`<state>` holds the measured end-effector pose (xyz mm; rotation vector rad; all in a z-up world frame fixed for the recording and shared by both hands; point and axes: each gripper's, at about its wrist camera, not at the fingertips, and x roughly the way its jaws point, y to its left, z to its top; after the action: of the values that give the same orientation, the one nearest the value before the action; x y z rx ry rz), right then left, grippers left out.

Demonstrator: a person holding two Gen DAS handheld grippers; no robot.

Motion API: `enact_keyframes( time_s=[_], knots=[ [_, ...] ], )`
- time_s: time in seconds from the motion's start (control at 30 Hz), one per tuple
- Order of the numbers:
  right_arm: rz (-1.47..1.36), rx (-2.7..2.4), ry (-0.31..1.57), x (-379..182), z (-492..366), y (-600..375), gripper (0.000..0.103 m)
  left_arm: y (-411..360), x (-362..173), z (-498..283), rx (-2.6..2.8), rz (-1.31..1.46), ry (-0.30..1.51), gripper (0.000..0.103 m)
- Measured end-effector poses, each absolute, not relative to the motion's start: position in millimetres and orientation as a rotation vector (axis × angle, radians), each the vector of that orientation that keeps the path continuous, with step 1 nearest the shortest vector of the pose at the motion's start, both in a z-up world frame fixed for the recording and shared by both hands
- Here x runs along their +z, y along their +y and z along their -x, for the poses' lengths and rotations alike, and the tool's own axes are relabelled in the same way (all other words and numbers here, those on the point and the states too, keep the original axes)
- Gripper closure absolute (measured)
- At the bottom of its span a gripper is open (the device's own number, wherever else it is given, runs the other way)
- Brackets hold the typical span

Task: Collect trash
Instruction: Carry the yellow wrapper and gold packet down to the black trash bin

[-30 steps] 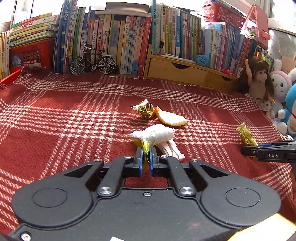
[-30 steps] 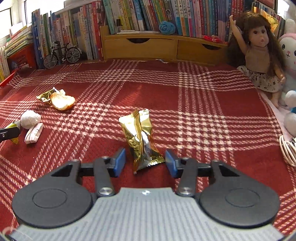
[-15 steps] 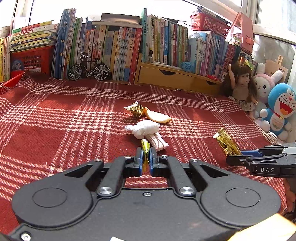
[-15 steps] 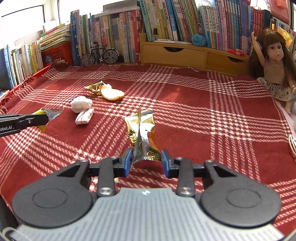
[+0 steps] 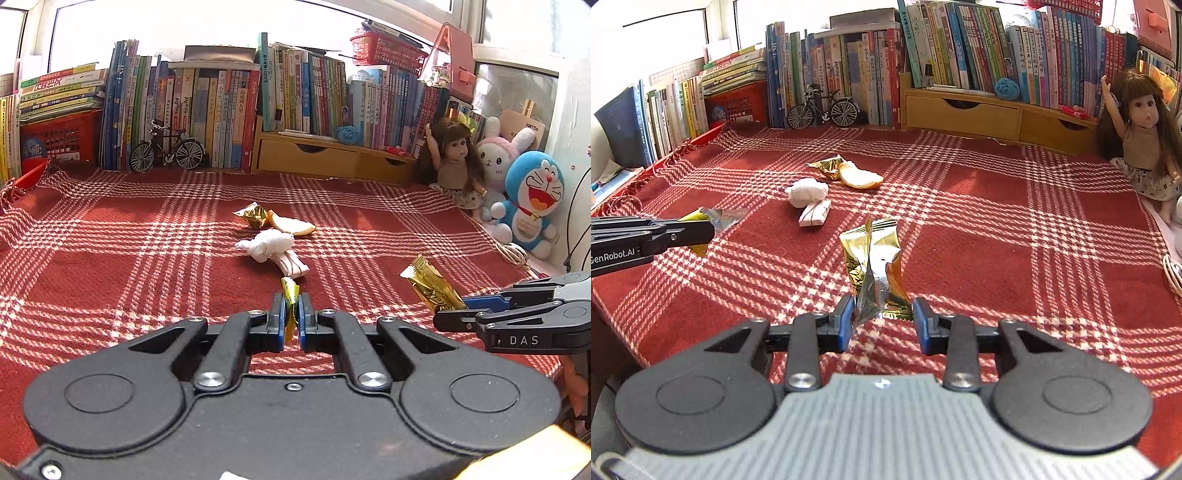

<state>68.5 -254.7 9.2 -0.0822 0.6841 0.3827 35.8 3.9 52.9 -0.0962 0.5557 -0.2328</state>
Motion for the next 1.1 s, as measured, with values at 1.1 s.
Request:
enact_keyframes(
  time_s=[1.1],
  knots=[
    [0.092, 0.539, 0.79, -6.2, 51.0, -233.8, 0.062, 0.4, 35.5, 79.6, -0.344, 0.068, 0.634, 0.096]
  ],
)
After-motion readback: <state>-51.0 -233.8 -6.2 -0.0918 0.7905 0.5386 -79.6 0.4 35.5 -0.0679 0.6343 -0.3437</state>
